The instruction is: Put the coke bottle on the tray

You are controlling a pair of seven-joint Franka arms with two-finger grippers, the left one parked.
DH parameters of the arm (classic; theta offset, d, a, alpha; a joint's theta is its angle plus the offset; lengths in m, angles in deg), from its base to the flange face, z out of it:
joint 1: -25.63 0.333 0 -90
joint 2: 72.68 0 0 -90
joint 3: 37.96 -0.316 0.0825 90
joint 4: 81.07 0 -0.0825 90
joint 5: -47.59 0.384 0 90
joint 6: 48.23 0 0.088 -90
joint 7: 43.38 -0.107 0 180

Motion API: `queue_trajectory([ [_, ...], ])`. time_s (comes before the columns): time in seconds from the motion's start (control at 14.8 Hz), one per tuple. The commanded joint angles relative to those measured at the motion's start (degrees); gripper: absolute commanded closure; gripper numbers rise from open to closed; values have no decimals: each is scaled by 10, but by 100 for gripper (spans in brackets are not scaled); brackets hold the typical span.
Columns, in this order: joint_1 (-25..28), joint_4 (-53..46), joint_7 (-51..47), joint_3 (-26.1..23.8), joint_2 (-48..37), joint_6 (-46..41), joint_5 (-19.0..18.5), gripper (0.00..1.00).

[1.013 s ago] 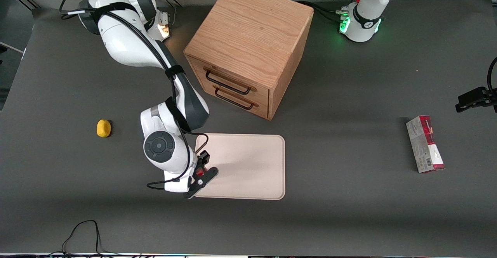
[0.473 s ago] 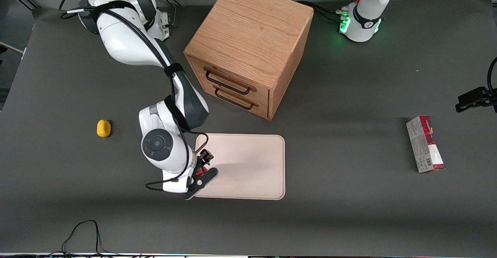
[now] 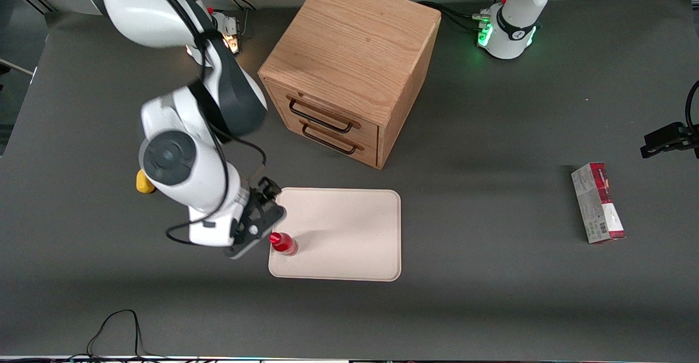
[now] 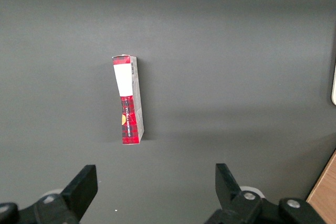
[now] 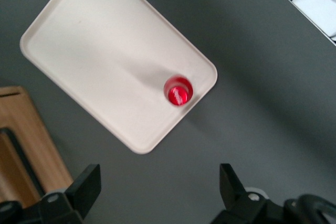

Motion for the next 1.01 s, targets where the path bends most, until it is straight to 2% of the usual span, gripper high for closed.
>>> queue_trajectory([
  [0.0, 7, 17, -14, 3, -60, -56, -6, 0],
  [0.34, 2, 26, -13, 9, -139, -128, -10, 0],
  [0.47, -8, 95, -12, 9, -196, -126, -27, 0],
  [0.81, -116, 242, -12, -3, -318, -104, -18, 0],
  [0.95, -180, 304, -12, -38, -368, -86, -19, 0],
])
